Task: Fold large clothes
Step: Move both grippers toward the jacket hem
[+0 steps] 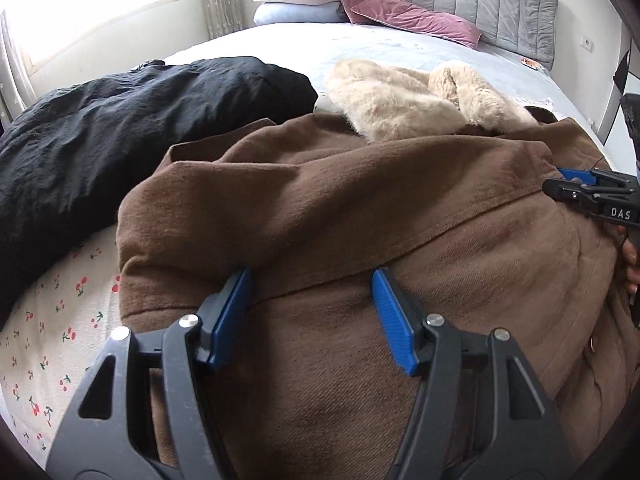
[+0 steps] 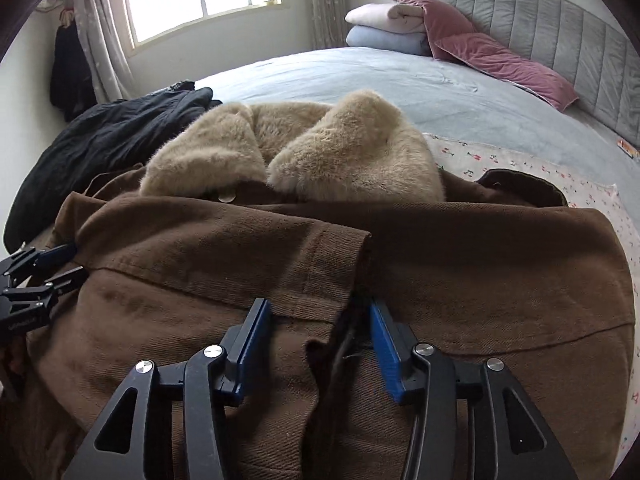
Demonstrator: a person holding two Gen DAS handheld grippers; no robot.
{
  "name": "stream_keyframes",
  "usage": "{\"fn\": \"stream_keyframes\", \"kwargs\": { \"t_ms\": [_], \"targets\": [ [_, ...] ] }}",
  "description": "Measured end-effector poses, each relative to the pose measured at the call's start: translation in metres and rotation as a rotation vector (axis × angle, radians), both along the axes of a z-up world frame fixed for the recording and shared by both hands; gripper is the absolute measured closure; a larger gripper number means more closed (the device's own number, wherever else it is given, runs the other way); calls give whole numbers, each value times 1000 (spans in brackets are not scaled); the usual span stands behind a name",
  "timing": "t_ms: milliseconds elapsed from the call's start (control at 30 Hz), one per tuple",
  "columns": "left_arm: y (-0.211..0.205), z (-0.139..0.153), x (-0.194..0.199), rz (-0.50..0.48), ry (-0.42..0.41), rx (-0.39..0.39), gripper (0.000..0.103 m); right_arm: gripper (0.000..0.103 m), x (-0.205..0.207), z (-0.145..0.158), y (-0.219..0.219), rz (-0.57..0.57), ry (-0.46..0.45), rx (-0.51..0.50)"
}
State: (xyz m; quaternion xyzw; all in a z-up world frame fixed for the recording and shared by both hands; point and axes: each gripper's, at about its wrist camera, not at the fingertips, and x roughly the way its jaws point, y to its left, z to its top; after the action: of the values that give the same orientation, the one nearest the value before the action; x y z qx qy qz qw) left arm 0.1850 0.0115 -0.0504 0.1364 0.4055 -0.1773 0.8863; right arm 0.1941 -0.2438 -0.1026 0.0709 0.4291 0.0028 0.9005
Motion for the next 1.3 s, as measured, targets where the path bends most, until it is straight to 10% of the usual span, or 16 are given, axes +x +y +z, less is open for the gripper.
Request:
{"fn": "stream_keyframes", "kwargs": {
  "t_ms": [133,633,933,1300],
  "targets": [
    [-10,13,-11,19,-3,76,36,51,-17,25,-4,-10,42,32],
    [51,140,-176,28,45,-29,6,19,-203,165,-60,-17,-34,55],
    [120,137,-259,159,155,-96,6,17,-307,144,-70,27,50,160],
    [64,99,-389,-189,117,-12,6,17,-436,123,12,343,126,69]
  ]
}}
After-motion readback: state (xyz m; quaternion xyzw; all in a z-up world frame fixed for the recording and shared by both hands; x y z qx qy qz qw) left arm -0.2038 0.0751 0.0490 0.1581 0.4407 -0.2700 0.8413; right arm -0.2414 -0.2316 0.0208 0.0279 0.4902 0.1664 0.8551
